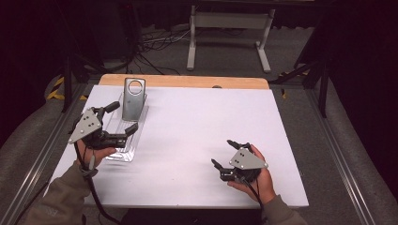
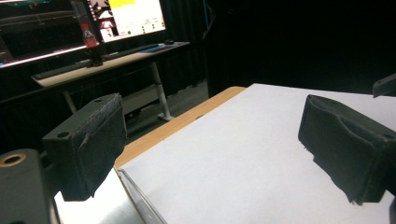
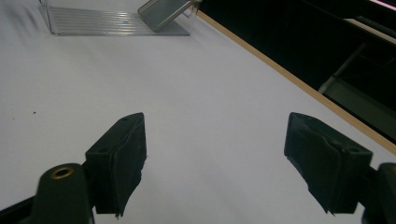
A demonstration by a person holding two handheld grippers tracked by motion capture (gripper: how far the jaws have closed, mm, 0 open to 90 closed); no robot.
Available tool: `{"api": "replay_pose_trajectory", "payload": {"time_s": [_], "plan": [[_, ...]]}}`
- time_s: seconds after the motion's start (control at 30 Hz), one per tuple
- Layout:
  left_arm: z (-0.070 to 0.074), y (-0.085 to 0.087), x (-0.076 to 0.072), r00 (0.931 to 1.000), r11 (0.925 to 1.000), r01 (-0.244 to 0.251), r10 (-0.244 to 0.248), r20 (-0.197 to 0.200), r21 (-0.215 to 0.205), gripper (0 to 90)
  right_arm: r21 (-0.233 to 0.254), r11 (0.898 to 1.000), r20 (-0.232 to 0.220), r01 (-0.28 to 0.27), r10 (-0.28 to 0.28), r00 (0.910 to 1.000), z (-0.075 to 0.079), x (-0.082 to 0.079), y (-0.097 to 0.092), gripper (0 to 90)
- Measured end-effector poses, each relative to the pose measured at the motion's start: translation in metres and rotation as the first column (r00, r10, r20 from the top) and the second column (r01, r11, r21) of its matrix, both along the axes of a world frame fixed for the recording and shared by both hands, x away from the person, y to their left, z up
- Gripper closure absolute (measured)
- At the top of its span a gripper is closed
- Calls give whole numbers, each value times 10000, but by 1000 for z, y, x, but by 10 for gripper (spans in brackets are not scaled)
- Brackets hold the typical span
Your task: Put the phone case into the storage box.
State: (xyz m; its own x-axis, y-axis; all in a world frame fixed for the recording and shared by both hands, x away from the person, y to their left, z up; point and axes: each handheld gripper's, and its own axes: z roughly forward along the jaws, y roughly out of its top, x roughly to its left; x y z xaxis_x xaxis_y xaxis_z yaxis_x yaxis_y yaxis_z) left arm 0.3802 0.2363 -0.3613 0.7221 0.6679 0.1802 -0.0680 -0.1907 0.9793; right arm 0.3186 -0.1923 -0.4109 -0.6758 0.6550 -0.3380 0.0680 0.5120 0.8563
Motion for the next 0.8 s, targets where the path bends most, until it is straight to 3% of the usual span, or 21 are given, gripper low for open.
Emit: {"api": "replay_pose_trajectory", "payload": {"time_s": [0.43, 0.8], "plan": [[-5, -9, -16, 9997, 9997, 216, -216, 95, -59, 84, 180, 9998, 30, -14, 14, 10000, -1, -7, 1, 214], [-16, -22, -29, 9967, 9955, 810, -811, 0, 494, 61, 180, 9998, 18, 5, -6, 10000, -2, -11, 0, 213]]}}
